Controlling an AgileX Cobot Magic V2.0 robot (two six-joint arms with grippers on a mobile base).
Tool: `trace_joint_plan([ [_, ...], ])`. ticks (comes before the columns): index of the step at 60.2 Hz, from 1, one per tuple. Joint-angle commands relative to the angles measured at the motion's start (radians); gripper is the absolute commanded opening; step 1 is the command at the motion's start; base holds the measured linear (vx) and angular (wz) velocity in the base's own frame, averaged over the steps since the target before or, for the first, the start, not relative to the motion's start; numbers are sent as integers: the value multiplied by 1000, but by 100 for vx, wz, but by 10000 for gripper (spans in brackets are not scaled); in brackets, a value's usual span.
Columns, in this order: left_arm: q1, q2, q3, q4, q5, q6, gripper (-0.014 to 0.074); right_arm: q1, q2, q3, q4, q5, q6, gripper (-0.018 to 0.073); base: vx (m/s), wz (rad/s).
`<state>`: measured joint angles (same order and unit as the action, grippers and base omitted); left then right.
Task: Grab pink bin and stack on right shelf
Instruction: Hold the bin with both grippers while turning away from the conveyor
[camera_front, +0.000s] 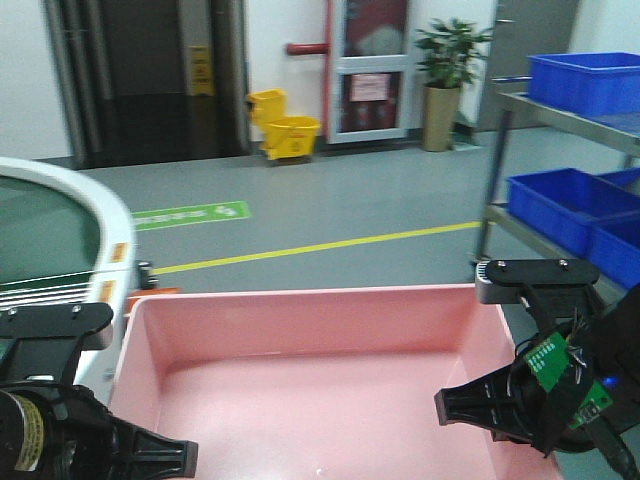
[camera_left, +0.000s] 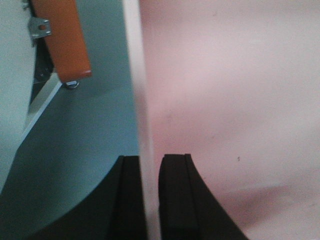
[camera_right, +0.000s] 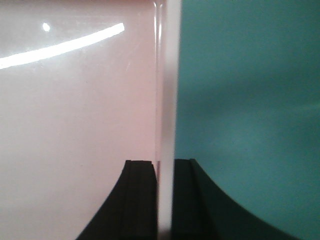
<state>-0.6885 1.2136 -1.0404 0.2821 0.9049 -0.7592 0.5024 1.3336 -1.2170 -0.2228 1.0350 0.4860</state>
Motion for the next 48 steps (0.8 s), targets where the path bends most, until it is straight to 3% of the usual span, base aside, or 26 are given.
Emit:
trace_joint_plan([
  [1, -9, -35, -29, 14, -79, 3, 4, -2, -31, -30, -50, -47, -6, -9, -8, -67],
  [25, -9, -35, -29, 14, -79, 3, 4, -2, -31, -30, -48, -44, -6, -9, -4, -66],
  [48, -9, -35, -29, 14, -80, 3, 4, -2, -31, -30, -48, -44, -6, -9, 10, -27],
])
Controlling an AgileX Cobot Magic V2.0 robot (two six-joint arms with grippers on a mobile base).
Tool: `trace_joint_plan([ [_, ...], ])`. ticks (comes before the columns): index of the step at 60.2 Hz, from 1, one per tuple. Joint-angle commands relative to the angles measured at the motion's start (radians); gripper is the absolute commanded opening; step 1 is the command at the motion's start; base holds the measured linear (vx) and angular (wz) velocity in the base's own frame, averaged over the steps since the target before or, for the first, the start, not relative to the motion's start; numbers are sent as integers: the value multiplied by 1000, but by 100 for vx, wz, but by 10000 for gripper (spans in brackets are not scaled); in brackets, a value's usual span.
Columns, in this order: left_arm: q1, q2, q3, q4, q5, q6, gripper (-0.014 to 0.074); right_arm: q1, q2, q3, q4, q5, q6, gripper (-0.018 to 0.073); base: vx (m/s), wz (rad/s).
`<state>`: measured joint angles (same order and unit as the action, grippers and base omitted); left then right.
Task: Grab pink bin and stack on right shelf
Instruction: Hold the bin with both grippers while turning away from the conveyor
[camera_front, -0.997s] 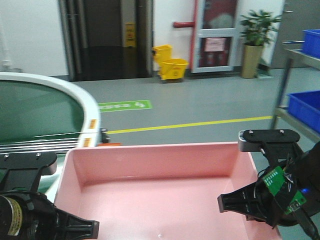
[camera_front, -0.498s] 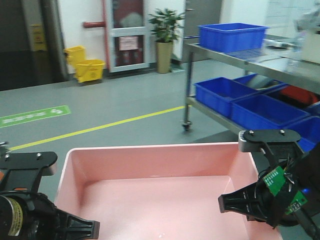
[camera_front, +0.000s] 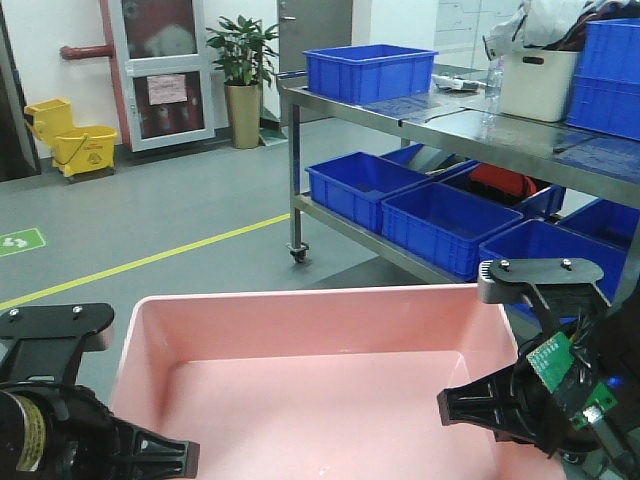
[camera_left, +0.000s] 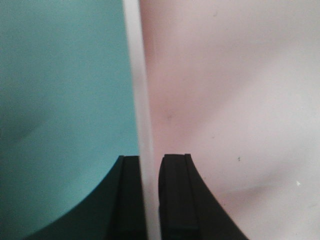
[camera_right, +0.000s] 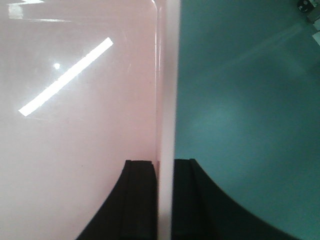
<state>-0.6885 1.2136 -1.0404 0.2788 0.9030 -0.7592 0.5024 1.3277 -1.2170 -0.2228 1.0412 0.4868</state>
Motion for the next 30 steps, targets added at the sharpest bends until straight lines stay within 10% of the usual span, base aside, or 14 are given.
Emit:
trace_joint_plan([
  [1, -9, -35, -29, 18, -78, 3, 4, -2, -25, -30, -48, -50, -7, -9, 11, -15],
  [30, -9, -35, -29, 18, -78, 3, 4, -2, -25, -30, -48, -50, -7, -9, 15, -4],
])
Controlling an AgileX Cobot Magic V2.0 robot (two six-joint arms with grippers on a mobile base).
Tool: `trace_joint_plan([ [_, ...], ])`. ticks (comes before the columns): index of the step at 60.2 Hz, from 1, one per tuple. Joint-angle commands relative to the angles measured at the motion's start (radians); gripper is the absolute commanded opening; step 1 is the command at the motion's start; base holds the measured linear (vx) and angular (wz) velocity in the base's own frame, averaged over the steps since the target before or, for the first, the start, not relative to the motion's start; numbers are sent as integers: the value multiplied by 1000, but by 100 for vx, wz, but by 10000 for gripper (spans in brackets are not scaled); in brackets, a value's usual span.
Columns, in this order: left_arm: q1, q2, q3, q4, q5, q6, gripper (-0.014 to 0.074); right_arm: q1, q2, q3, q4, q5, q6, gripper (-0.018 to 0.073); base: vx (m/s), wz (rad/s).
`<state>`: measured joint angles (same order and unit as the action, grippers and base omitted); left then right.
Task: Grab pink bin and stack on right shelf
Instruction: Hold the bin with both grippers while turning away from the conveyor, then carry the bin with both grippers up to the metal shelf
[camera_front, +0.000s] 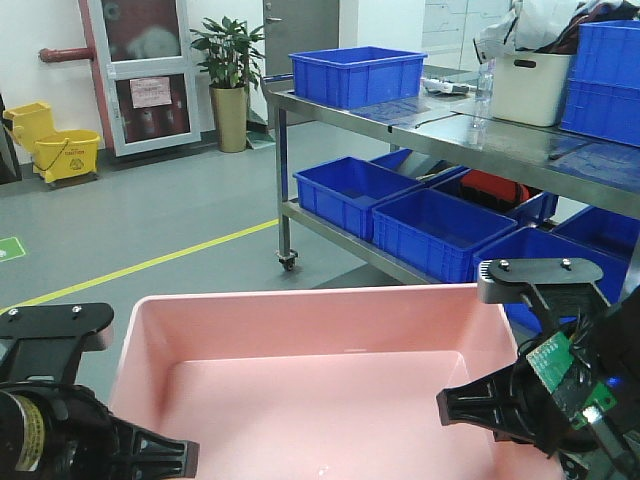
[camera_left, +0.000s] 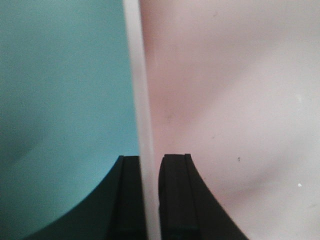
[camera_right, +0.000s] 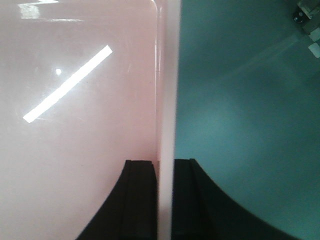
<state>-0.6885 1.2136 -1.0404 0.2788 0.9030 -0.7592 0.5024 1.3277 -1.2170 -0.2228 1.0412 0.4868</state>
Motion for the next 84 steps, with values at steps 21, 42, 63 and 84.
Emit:
trace_joint_plan([
  [21, -9, -35, -29, 18, -78, 3, 4, -2, -25, -30, -48, -50, -7, -9, 18, 2],
  [42, -9, -35, -29, 18, -78, 4, 4, -2, -25, -30, -45, -48, -7, -9, 24, 5],
  [63, -9, -35, -29, 18, -78, 4, 4, -2, -25, -30, -45, -49, -7, -9, 29, 6],
  [84, -9, -35, -29, 18, -78, 4, 4, -2, -25, -30, -44, -49, -7, -9, 35, 2],
])
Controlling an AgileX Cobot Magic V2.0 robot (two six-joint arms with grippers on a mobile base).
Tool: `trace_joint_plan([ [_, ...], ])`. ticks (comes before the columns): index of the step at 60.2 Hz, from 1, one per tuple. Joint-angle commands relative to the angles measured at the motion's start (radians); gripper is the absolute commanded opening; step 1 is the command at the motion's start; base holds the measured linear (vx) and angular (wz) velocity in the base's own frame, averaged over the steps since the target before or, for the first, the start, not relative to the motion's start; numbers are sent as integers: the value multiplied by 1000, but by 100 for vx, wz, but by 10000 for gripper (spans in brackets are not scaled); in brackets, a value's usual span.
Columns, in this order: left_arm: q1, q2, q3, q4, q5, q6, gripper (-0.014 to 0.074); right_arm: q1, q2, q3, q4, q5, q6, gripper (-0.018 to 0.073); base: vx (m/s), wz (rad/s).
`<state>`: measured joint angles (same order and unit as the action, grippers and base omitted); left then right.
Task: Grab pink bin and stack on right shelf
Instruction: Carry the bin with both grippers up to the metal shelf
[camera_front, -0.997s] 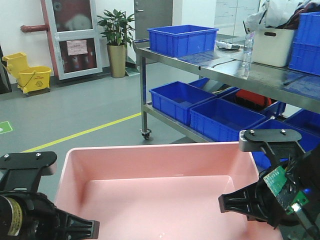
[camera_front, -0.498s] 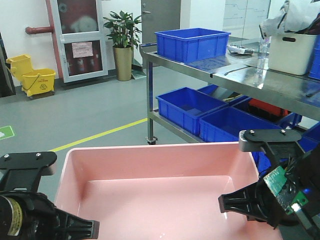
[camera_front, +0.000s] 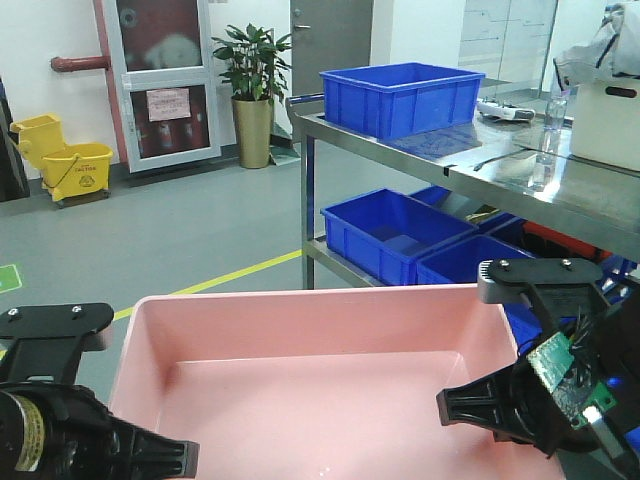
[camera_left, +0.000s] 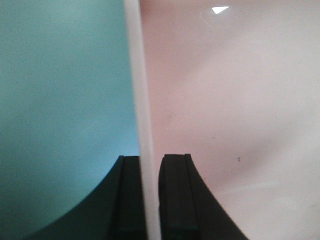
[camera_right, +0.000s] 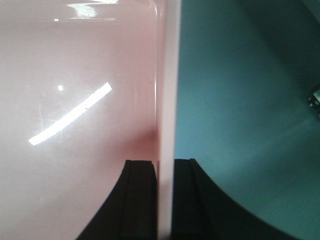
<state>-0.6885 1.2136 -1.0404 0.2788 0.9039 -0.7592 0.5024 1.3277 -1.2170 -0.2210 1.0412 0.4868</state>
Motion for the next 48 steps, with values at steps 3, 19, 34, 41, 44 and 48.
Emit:
trace_joint_plan([
  [3, -9, -35, -29, 18, -79, 4, 4, -2, -25, -30, -46, -49, -7, -9, 37, 0],
  [19, -9, -35, -29, 18, -79, 4, 4, -2, -25, -30, -46, -49, -7, -9, 38, 3],
  [34, -9, -35, -29, 18, -79, 4, 4, -2, -25, -30, -45, -49, -7, -9, 40, 7],
  [41, -9, -35, -29, 18, -79, 4, 4, -2, -25, -30, -45, -49, -7, -9, 41, 8],
  [44, -9, -35, -29, 18, -79, 4, 4, -2, -25, -30, -45, -50, -7, -9, 41, 8],
  [48, -9, -35, -29, 18, -79, 4, 4, -2, -25, -30, -45, -50, -7, -9, 41, 8],
])
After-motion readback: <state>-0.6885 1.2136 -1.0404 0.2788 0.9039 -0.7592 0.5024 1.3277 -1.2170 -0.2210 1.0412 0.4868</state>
